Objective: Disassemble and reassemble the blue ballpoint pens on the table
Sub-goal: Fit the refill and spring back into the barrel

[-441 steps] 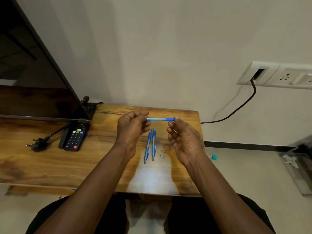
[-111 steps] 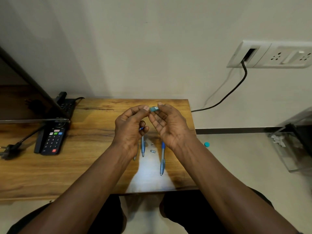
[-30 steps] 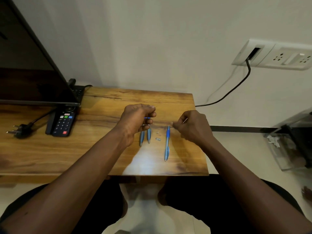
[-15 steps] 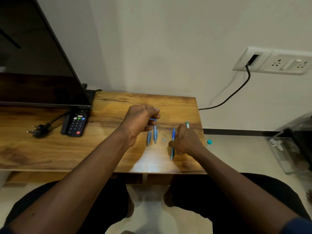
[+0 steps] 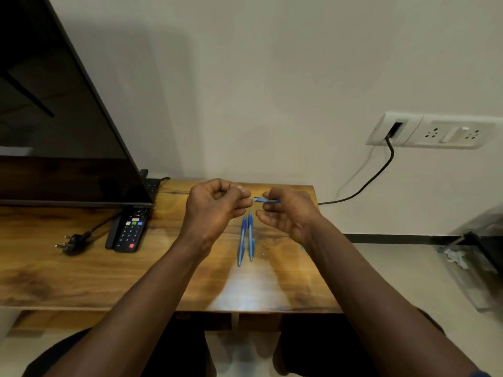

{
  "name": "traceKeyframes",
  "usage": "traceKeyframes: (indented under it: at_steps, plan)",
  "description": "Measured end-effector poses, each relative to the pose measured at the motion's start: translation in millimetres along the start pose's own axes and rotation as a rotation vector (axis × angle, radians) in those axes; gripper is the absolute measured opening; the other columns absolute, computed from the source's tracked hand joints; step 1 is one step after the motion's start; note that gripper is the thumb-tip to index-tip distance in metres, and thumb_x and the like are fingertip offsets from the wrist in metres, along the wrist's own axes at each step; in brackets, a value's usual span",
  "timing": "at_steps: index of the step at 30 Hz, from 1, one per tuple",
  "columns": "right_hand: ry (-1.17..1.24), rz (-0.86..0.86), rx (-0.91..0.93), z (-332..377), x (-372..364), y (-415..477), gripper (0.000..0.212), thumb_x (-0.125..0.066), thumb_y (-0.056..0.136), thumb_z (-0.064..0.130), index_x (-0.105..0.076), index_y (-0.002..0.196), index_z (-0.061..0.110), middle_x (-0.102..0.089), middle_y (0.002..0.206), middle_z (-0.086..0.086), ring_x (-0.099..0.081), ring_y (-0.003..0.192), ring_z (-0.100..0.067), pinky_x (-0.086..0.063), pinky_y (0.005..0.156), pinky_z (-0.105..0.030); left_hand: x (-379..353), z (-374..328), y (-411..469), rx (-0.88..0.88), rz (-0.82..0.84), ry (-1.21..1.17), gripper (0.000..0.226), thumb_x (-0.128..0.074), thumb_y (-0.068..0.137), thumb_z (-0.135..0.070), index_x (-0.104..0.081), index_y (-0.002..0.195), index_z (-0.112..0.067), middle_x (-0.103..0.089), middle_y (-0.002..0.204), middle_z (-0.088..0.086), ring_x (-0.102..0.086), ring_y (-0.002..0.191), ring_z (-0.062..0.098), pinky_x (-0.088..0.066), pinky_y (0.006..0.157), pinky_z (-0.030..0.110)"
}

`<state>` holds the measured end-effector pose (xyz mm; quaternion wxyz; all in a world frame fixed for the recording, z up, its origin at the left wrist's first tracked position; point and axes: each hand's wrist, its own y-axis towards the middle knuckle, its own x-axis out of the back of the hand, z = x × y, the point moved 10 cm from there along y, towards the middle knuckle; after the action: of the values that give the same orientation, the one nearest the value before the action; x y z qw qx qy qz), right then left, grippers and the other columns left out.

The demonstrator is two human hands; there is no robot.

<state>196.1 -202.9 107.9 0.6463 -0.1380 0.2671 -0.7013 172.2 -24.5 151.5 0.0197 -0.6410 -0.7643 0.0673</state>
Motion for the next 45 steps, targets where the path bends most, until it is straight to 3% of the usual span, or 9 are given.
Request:
traceKeyframes:
  at_steps: [4, 9, 15, 25, 37, 45]
  plan:
    - [0.319, 0.067, -0.106, -4, -23, 0, 0.012, -0.061, 0.091, 0.003, -0.063, 0.102, -0.003, -0.059, 0.08, -0.016, -0.067, 0.066, -0.023, -0.061, 0.059, -0.032, -5, -20, 6, -0.048, -0.01, -0.038, 0.007, -0.068, 0.098, -0.007, -0.068, 0.095, -0.001, -0.081, 0.096, 0.012, -0.08, 0.093, 0.025, -0.064, 0.085, 0.039]
    - [0.446, 0.062, -0.113, -1, -29, 4, 0.013, -0.063, 0.091, 0.002, -0.062, 0.102, -0.003, -0.059, 0.078, -0.015, -0.065, 0.069, -0.022, -0.061, 0.056, -0.031, -7, -28, 16, -0.034, -0.011, -0.071, 0.006, -0.067, 0.098, -0.005, -0.068, 0.094, -0.001, -0.081, 0.097, 0.013, -0.08, 0.094, 0.026, -0.064, 0.088, 0.042]
    - [0.397, 0.004, -0.017, 11, -20, 5, 0.005, -0.064, 0.092, 0.003, -0.063, 0.092, -0.002, -0.061, 0.073, -0.014, -0.066, 0.051, -0.018, -0.063, 0.06, -0.032, -12, -26, 18, -0.024, -0.016, -0.083, 0.008, -0.067, 0.098, -0.006, -0.069, 0.099, 0.002, -0.081, 0.098, 0.013, -0.079, 0.095, 0.025, -0.065, 0.088, 0.039]
    - [0.355, -0.065, 0.111, 25, -7, 0, 0.021, -0.068, 0.092, 0.003, -0.064, 0.11, -0.005, -0.065, 0.075, -0.015, -0.071, 0.055, -0.021, -0.061, 0.056, -0.029, -20, -28, 16, -0.05, -0.008, -0.07, 0.013, -0.073, 0.094, -0.007, -0.07, 0.1, 0.004, -0.08, 0.098, 0.013, -0.079, 0.095, 0.025, -0.065, 0.083, 0.033]
    - [0.329, -0.053, 0.163, 32, -3, -1, 0.02, -0.068, 0.093, 0.003, -0.065, 0.111, -0.005, -0.068, 0.077, -0.016, -0.073, 0.062, -0.022, -0.062, 0.063, -0.032, -21, -27, 16, -0.073, -0.014, -0.075, 0.011, -0.072, 0.094, -0.006, -0.069, 0.1, 0.003, -0.08, 0.098, 0.012, -0.079, 0.095, 0.024, -0.065, 0.082, 0.033]
    - [0.297, -0.077, 0.2, 34, -1, -2, 0.015, -0.067, 0.093, 0.003, -0.066, 0.107, -0.001, -0.072, 0.09, -0.024, -0.074, 0.065, -0.024, -0.064, 0.065, -0.034, -20, -31, 15, -0.126, -0.034, -0.021, 0.004, -0.073, 0.092, -0.002, -0.07, 0.094, 0.001, -0.08, 0.097, 0.011, -0.079, 0.094, 0.022, -0.064, 0.078, 0.028]
